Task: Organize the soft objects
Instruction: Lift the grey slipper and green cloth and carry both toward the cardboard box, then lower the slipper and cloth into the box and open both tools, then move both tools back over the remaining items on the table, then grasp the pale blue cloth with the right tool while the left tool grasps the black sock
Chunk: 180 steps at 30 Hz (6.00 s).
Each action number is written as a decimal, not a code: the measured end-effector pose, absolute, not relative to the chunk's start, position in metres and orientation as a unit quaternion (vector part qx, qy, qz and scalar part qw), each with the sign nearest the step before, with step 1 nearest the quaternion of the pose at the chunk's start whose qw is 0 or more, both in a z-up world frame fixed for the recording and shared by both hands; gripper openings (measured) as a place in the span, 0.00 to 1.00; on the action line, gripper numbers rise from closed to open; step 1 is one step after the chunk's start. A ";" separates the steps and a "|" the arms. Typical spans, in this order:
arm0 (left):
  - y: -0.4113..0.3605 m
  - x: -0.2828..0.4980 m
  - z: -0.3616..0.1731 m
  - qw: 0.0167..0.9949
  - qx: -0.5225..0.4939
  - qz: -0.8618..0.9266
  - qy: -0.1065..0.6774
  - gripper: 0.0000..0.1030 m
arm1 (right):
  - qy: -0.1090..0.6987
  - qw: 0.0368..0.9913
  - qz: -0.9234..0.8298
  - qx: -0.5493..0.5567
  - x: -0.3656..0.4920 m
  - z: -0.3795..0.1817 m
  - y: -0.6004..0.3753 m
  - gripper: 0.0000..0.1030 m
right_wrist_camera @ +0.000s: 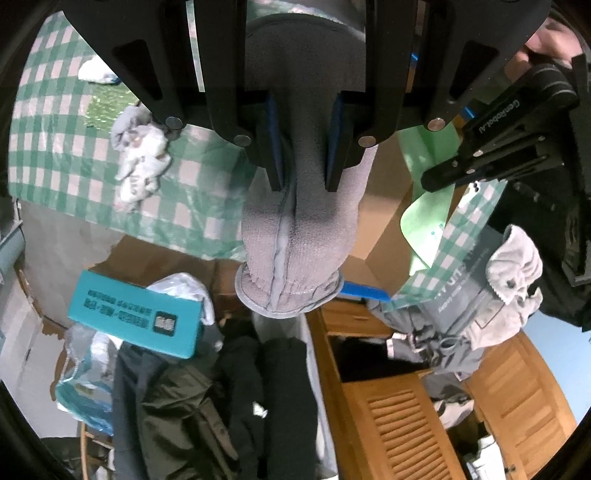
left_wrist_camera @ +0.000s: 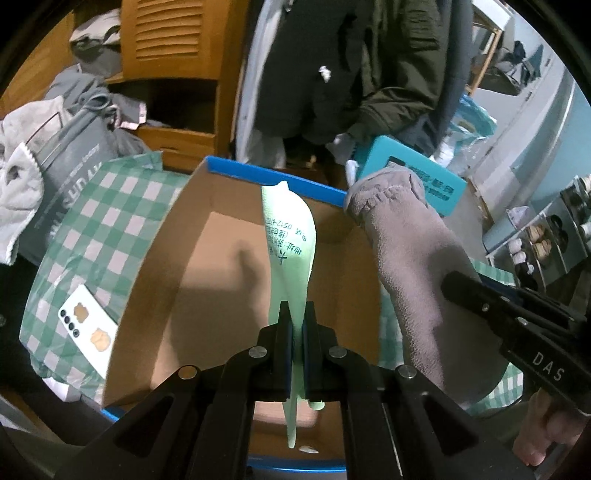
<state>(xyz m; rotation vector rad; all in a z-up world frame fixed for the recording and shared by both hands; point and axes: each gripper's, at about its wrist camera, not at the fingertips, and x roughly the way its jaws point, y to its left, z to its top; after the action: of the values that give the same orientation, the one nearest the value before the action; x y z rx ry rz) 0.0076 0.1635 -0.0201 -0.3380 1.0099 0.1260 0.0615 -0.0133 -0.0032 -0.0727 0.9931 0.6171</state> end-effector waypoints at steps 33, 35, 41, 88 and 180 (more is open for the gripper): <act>0.186 0.003 -0.038 0.843 -0.158 0.103 0.504 0.46 | 0.496 0.812 0.305 -0.044 0.064 -0.024 0.034 0.55; 0.183 0.003 -0.039 0.842 -0.155 0.100 0.506 0.46 | 0.495 0.815 0.299 -0.040 0.064 -0.022 0.027 0.56; 0.167 0.007 -0.036 0.844 -0.139 0.091 0.509 0.49 | 0.493 0.822 0.283 -0.035 0.066 -0.020 0.008 0.61; -0.001 0.038 -0.045 0.842 -0.016 -0.021 0.539 0.59 | 0.512 0.846 0.150 -0.005 0.064 -0.051 -0.180 0.67; -0.102 0.111 -0.185 0.747 -0.086 -0.062 0.656 0.60 | 0.603 0.793 0.063 0.062 0.089 -0.159 -0.289 0.50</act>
<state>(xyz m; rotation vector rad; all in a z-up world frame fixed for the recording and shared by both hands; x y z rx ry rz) 0.1107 -0.1019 -0.1846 -0.1885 1.4347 -0.1367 0.0890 -0.2890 -0.1585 0.1330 1.2976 0.1358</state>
